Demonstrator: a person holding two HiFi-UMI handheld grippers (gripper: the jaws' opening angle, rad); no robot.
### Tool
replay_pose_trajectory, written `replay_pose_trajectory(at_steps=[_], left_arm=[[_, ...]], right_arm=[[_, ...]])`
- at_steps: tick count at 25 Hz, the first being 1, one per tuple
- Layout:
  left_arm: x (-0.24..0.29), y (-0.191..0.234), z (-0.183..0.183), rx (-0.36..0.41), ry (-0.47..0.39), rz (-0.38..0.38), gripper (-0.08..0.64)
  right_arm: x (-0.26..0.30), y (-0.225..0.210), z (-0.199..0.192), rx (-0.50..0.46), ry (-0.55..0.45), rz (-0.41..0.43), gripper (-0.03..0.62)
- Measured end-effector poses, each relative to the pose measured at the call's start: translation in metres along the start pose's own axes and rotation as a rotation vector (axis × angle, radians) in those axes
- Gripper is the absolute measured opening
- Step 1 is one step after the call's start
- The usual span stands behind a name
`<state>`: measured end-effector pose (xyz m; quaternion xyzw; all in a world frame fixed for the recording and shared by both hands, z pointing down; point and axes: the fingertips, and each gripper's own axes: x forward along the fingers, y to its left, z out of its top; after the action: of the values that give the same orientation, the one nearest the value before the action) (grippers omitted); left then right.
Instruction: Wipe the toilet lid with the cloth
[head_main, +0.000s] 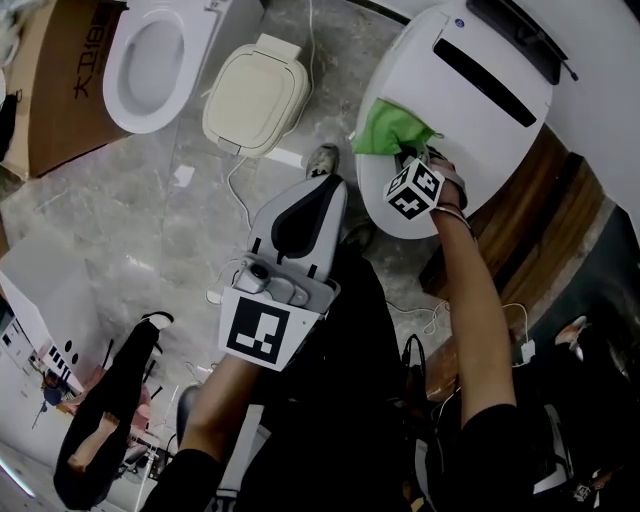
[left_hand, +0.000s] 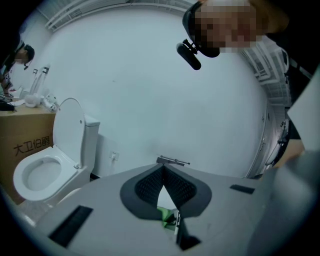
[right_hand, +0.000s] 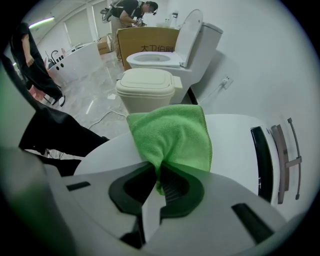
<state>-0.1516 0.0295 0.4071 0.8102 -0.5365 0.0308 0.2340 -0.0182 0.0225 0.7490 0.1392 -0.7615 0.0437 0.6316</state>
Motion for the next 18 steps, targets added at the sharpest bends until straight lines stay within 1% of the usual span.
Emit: replay_pose_trajectory(at_steps=[4, 8, 13, 18], left_arm=[[-0.015, -0.006, -0.003, -0.001, -0.003, 0.009, 0.009], [-0.021, -0.011, -0.005, 0.015, -0.003, 0.014, 0.009], [-0.028, -0.021, -0.007, 0.023, -0.007, 0.006, 0.009], [-0.030, -0.039, -0.004, 0.042, -0.015, -0.015, 0.009]], right_arm=[[-0.001, 0.036, -0.010, -0.017, 0.008, 0.028, 0.037], [-0.001, 0.069, -0.019, -0.061, 0.011, 0.049, 0.037], [-0.006, 0.112, -0.044, -0.032, 0.030, 0.097, 0.037], [-0.009, 0.137, -0.071, -0.013, 0.050, 0.137, 0.037]])
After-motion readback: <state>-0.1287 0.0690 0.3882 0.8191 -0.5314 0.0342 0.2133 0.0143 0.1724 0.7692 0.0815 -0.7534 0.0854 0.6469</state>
